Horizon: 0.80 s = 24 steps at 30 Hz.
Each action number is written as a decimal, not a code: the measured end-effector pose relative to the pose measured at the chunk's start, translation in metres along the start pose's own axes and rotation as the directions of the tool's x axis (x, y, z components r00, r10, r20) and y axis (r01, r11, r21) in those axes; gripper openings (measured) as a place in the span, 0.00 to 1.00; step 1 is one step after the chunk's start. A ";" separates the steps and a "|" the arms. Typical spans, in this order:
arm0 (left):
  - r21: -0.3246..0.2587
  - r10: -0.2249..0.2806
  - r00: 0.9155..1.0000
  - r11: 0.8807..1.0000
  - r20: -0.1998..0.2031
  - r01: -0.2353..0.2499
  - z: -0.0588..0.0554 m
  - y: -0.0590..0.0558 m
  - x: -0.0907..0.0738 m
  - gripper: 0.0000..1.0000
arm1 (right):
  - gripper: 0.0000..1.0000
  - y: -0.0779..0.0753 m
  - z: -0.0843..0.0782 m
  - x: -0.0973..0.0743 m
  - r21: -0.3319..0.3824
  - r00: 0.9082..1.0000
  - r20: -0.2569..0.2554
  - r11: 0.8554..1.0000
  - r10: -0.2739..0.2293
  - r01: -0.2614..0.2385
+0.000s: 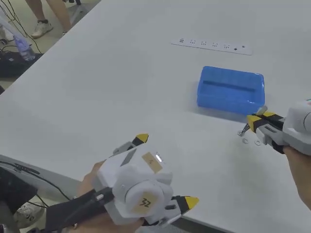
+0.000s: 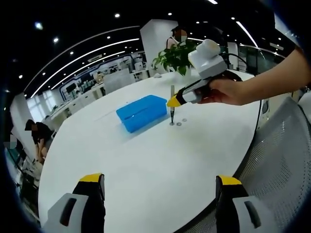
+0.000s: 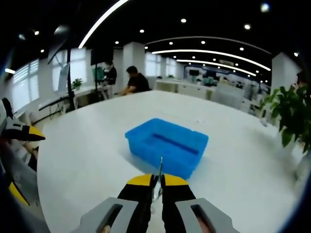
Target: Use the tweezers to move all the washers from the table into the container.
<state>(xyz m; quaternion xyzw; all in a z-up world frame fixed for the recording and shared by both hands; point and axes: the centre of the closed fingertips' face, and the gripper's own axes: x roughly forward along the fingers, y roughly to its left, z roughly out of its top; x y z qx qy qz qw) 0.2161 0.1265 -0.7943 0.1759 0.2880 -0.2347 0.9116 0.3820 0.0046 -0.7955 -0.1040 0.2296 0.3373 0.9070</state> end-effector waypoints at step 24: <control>0.019 0.012 1.000 1.000 -0.006 -0.012 0.000 0.002 -0.002 0.96 | 0.01 -0.015 0.010 0.002 0.187 0.999 -0.012 0.982 0.031 -0.028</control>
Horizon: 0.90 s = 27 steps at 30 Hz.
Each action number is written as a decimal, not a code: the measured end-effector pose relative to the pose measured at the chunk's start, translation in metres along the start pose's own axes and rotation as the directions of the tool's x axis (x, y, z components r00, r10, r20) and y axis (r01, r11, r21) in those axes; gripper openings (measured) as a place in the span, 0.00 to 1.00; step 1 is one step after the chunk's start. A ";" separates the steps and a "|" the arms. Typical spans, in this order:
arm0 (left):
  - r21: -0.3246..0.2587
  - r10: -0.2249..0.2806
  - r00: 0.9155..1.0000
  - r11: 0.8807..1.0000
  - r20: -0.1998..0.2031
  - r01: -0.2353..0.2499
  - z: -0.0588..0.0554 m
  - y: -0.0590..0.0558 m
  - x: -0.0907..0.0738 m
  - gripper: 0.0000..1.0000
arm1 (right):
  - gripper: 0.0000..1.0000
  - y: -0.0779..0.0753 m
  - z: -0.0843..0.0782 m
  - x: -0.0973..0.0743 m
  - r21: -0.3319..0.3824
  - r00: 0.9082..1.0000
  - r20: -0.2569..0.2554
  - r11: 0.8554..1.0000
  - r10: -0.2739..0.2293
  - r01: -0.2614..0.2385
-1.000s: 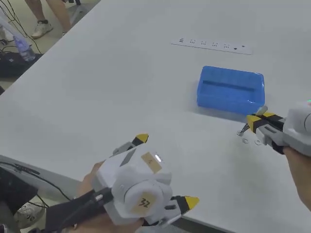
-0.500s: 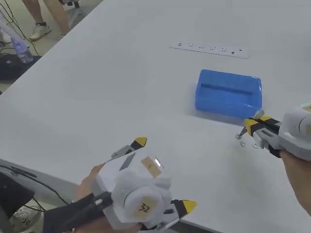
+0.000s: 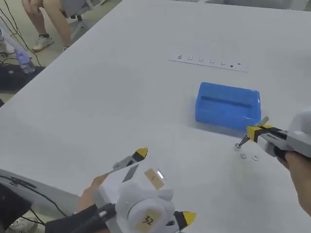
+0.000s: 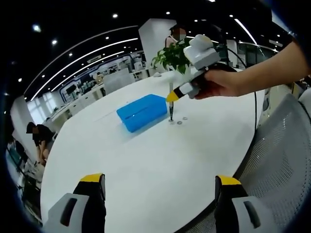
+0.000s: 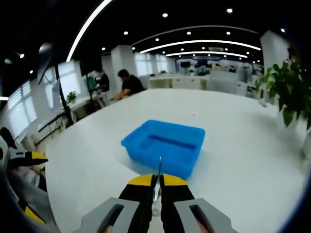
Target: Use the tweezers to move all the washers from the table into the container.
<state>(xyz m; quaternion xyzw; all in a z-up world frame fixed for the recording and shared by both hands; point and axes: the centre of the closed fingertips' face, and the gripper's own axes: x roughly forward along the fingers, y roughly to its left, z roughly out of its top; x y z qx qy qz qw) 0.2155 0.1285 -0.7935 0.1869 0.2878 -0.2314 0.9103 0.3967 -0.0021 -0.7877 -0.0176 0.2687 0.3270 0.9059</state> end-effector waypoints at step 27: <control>0.011 0.001 1.000 1.000 -0.029 -0.001 -0.005 0.000 0.002 0.95 | 0.01 0.020 0.086 0.032 -0.169 0.990 0.131 0.985 0.041 -0.019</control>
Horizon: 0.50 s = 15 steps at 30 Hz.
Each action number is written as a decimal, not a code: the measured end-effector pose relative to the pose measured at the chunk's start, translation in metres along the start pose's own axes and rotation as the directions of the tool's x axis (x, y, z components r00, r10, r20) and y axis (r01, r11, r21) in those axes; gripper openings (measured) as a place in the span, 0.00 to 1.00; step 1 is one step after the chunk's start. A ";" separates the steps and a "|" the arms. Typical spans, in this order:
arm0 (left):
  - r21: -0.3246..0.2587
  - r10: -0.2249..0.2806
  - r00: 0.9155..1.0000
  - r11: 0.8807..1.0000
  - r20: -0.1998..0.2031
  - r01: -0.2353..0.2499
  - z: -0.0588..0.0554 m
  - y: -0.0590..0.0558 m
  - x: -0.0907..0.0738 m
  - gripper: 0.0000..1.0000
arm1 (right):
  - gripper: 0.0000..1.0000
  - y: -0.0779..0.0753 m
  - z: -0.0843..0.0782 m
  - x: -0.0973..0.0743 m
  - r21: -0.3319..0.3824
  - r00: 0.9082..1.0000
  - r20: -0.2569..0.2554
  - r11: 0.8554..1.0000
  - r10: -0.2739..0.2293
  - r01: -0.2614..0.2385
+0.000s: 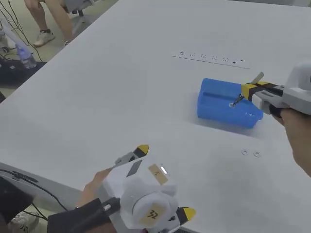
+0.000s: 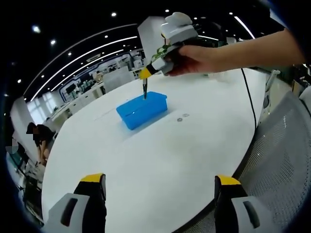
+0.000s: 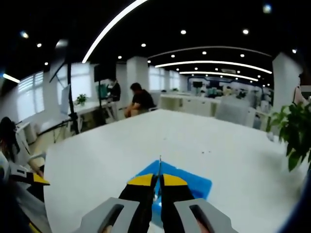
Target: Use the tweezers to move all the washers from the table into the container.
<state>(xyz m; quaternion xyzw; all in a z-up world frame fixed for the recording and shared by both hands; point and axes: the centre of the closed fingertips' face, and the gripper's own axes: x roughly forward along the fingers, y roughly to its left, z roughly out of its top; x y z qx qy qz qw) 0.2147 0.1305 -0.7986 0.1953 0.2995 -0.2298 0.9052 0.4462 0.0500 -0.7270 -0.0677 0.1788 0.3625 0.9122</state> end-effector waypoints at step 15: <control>0.005 0.003 1.000 1.000 -0.016 -0.003 -0.003 0.000 0.002 0.94 | 0.01 -0.010 -0.034 0.026 -0.025 0.996 -0.089 1.000 -0.010 0.008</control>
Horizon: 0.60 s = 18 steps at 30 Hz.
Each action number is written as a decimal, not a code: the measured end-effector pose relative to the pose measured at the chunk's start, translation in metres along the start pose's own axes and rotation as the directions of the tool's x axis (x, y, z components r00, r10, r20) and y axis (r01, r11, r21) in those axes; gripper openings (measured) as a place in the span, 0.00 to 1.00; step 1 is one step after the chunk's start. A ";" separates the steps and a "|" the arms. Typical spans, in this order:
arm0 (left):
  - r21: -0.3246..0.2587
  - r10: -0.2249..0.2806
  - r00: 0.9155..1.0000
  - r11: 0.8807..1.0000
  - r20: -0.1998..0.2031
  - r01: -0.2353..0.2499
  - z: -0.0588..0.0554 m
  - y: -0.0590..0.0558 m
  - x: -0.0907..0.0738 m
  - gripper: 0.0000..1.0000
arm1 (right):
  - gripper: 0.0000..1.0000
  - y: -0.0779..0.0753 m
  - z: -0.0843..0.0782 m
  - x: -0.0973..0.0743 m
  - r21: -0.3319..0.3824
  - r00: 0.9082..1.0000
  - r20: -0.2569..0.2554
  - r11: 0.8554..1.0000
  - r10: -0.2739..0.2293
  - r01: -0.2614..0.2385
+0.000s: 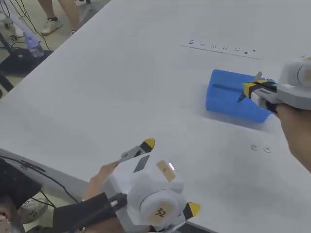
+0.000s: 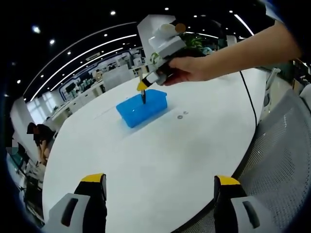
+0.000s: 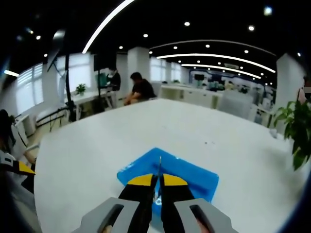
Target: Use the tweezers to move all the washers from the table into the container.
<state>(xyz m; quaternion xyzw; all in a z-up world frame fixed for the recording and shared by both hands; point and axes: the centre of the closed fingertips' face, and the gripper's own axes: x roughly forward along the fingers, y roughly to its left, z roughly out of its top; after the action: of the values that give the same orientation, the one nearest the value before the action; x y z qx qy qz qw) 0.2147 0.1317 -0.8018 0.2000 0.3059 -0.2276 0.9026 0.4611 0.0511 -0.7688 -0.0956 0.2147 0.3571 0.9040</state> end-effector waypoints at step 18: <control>0.001 0.007 1.000 1.000 -0.009 -0.007 -0.002 0.001 0.001 0.93 | 0.01 0.013 -0.006 0.026 -0.020 0.999 -0.024 0.999 0.038 -0.039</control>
<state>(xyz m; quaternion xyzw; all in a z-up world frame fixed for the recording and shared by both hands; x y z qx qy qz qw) 0.2150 0.1333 -0.8030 0.2026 0.3094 -0.2237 0.9018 0.4676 0.0743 -0.7867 -0.1050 0.2233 0.3755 0.8934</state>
